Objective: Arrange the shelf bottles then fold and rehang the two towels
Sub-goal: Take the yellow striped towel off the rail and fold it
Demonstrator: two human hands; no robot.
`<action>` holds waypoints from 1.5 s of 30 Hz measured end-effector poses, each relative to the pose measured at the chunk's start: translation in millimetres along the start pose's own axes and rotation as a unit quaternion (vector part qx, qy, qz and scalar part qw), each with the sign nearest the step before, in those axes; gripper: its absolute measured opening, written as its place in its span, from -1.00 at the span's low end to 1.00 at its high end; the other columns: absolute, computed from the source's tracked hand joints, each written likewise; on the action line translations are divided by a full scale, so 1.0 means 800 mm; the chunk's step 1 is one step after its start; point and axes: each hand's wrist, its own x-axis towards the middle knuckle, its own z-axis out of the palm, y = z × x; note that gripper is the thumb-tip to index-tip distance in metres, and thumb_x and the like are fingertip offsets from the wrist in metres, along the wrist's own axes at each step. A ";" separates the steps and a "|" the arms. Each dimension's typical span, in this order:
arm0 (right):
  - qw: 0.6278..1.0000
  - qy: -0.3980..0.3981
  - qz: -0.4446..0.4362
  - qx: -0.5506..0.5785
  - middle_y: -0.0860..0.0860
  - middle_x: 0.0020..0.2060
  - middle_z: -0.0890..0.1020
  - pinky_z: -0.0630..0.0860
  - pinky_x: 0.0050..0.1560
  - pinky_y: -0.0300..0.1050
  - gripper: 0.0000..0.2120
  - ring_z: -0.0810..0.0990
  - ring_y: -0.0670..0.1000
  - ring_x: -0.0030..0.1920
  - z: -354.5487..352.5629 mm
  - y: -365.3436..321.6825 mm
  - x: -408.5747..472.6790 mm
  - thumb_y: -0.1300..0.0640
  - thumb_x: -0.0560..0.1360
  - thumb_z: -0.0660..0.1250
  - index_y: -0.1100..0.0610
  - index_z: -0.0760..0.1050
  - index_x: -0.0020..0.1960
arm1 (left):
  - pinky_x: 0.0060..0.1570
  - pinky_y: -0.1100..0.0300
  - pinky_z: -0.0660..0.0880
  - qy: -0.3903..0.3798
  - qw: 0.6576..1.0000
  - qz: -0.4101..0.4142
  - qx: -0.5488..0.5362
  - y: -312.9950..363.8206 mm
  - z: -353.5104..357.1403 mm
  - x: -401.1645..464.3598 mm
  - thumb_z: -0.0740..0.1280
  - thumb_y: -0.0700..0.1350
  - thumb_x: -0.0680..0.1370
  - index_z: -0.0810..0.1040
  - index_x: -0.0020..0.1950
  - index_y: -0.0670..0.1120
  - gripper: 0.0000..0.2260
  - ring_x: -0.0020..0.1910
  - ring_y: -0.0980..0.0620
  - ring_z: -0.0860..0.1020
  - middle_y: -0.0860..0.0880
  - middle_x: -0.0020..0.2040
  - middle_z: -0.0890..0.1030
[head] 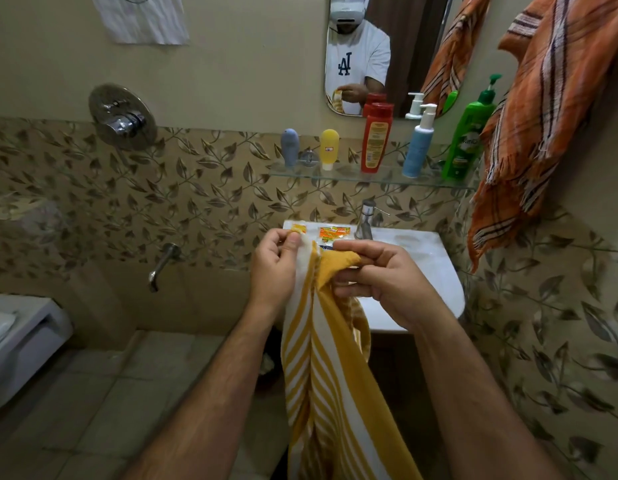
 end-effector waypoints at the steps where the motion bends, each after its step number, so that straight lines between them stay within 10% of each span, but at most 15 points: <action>1: 0.999 0.012 -0.016 -0.039 0.10 -0.19 0.72 0.68 -0.22 -0.11 -0.67 0.72 0.05 -0.17 0.000 0.002 0.000 0.50 0.51 0.24 0.17 0.63 0.07 | -0.31 0.18 0.48 -0.018 1.000 -0.008 -0.013 0.001 0.004 -0.005 0.29 -0.08 0.64 0.52 -0.14 0.02 -0.84 -0.33 0.17 0.51 0.07 -0.28 0.59; 8: 0.920 0.087 -0.092 -0.372 -0.07 -0.20 0.57 0.50 -0.13 -0.08 -0.89 0.53 -0.06 -0.14 0.001 0.014 0.006 0.22 0.38 0.47 0.04 0.63 -0.27 | -0.33 0.09 0.41 -0.079 0.996 -0.032 -0.036 0.001 0.021 -0.026 0.32 -0.01 0.60 0.57 -0.19 0.08 -0.84 -0.36 -0.03 0.46 -0.09 -0.32 0.55; 17: 0.947 0.095 -0.028 -0.305 0.16 -0.32 0.67 0.55 -0.21 0.14 -0.90 0.56 0.01 -0.32 0.012 0.019 0.018 0.15 0.43 0.49 0.13 0.61 -0.23 | -0.19 -0.04 0.54 -0.120 0.990 -0.063 -0.045 0.000 0.021 -0.032 0.31 0.05 0.59 0.58 -0.12 0.05 -0.86 -0.25 -0.08 0.57 -0.17 -0.22 0.64; 23: 0.935 0.162 -0.020 -0.316 0.04 -0.38 0.63 0.52 -0.28 0.00 -0.80 0.55 -0.03 -0.36 0.014 0.022 0.032 0.13 0.35 0.56 0.11 0.53 -0.25 | -0.32 0.27 0.47 -0.136 0.979 -0.119 -0.095 0.003 0.016 -0.031 0.25 -0.15 0.64 0.60 -0.20 0.00 -0.75 -0.33 0.12 0.54 0.05 -0.35 0.60; 28: 0.916 0.168 -0.025 -0.364 -0.04 -0.44 0.57 0.44 -0.37 -0.13 -0.81 0.47 -0.10 -0.42 0.018 0.023 0.037 0.15 0.35 0.54 0.08 0.52 -0.30 | -0.33 0.15 0.41 -0.138 0.974 -0.145 -0.105 0.006 0.014 -0.029 0.24 -0.14 0.63 0.61 -0.33 0.09 -0.64 -0.32 -0.03 0.45 -0.12 -0.29 0.52; 37: 0.893 0.185 -0.044 -0.408 0.03 -0.33 0.64 0.62 -0.23 0.02 -0.84 0.62 0.02 -0.27 0.015 0.022 0.036 0.18 0.39 0.49 0.06 0.53 -0.26 | -0.18 0.19 0.58 -0.211 0.963 -0.118 -0.117 0.002 0.011 -0.035 0.35 -0.04 0.56 0.56 0.00 -0.10 -0.87 -0.19 0.06 0.64 0.00 -0.20 0.68; 45: 0.929 0.127 -0.051 -0.343 0.14 -0.33 0.67 0.62 -0.17 0.16 -0.86 0.65 0.20 -0.26 0.006 0.019 0.030 0.18 0.40 0.51 0.13 0.54 -0.18 | -0.19 0.22 0.54 -0.210 0.967 -0.102 -0.100 0.004 0.016 -0.026 0.27 -0.13 0.63 0.54 -0.09 -0.08 -0.88 -0.23 0.12 0.59 0.02 -0.22 0.63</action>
